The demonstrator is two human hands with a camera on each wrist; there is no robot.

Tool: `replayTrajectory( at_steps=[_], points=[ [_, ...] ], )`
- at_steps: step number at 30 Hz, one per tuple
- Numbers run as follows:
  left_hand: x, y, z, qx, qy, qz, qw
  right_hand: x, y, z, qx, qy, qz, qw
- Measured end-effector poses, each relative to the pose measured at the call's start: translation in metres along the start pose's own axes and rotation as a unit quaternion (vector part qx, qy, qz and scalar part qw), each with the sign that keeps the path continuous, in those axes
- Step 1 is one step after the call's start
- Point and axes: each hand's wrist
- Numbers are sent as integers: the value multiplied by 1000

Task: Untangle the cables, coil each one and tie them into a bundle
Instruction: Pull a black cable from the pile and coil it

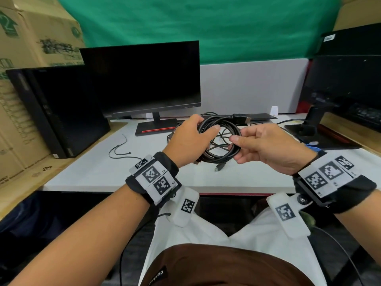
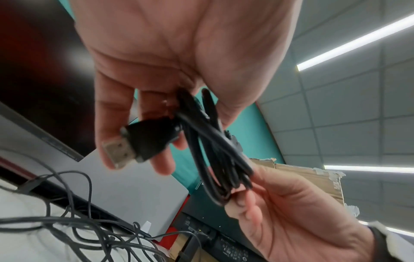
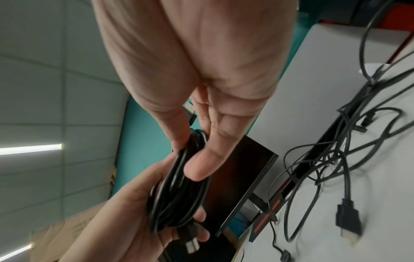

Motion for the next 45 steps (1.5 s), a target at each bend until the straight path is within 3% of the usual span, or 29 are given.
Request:
replayTrajectory(
  at_steps=[8,16,22,26,34,38,41,43,45],
  points=[
    [8,8,-2,3,-61,3,998,12,-7,-5,-13,21,-61,998],
    [26,8,-6,-6,-11,-6,1000,6,-18,0,2,-74,-36,997],
    [43,12,-2,-46,-16,-47,998,-6,-24,-1,46,-7,-26,999],
    [61,21,1,-69,3,-46,997,-11,-39,7,78,-57,-10,995],
    [104,38,42,-100,141,-45,984,-47,-67,31,155,-134,33,978],
    [127,43,71,-46,235,55,969,-80,-74,41,182,-198,-54,962],
    [139,52,96,7,259,135,956,-105,-80,45,222,-214,-97,946],
    [146,58,113,35,281,211,936,-120,-86,48,260,-202,-104,938],
    [155,65,126,67,347,279,893,-126,-92,53,294,-181,-103,933]
  ],
)
Point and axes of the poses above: each hand's wrist, its own z-axis towards the middle knuckle, its own x-axis out of the palm, y = z × x, and after that the axes turned 9 degrees about x, right-handed
